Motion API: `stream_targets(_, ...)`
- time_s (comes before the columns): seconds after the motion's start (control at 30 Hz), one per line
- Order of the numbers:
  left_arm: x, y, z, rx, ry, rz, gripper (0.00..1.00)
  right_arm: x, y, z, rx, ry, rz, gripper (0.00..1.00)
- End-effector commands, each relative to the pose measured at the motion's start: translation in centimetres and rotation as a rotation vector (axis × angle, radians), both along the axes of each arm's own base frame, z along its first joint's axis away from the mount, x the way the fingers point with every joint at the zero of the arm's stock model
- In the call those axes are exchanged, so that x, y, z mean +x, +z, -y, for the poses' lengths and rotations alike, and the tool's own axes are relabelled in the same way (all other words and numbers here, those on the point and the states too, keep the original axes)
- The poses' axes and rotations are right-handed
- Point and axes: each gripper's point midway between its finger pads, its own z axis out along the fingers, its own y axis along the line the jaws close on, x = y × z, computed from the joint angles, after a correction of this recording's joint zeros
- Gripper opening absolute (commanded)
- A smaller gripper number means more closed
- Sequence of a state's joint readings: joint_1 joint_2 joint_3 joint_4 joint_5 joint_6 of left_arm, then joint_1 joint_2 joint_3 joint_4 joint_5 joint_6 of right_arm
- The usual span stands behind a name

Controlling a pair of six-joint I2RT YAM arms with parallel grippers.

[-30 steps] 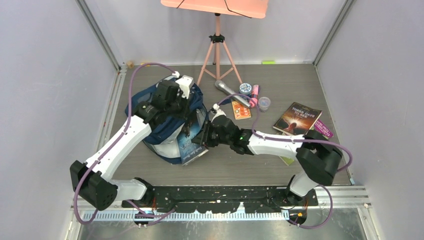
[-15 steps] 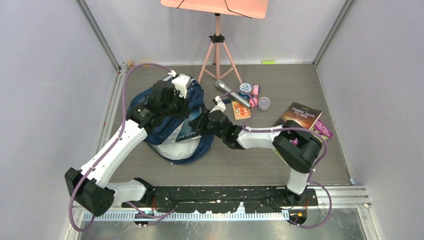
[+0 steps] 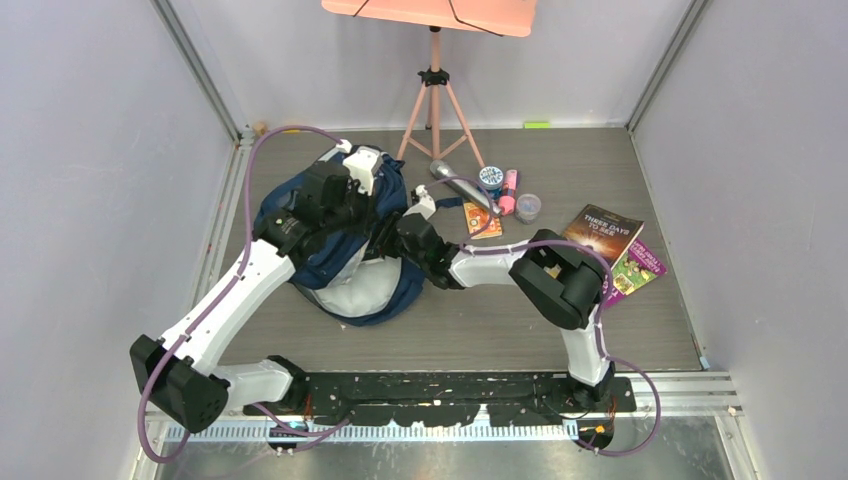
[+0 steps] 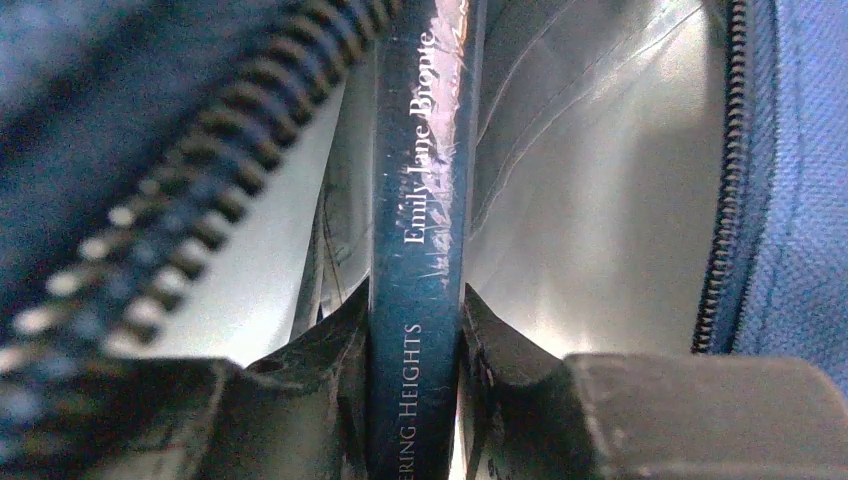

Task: Pack the student bag
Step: Place the book in the student bag.

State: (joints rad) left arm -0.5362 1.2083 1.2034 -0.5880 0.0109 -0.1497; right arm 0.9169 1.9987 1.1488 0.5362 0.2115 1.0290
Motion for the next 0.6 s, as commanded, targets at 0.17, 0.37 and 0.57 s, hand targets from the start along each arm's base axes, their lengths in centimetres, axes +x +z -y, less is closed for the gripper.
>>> stream_targets(0.17,0.6,3.6,0.9,-0.078,-0.02,0.112,0.0,3.9,3.3,1.4,-0.078,-0.145,0.161,0.46)
stream_targets(0.37,0.8,3.3,0.7,-0.062,-0.004,0.104,0.0,2.7,3.4,3.0,-0.141,-0.147,0.184,0.63)
stream_targets(0.57,1.1,3.0,0.1,-0.039,0.032,0.103,0.0,0.7,3.6,3.8,-0.198,-0.103,0.218,0.66)
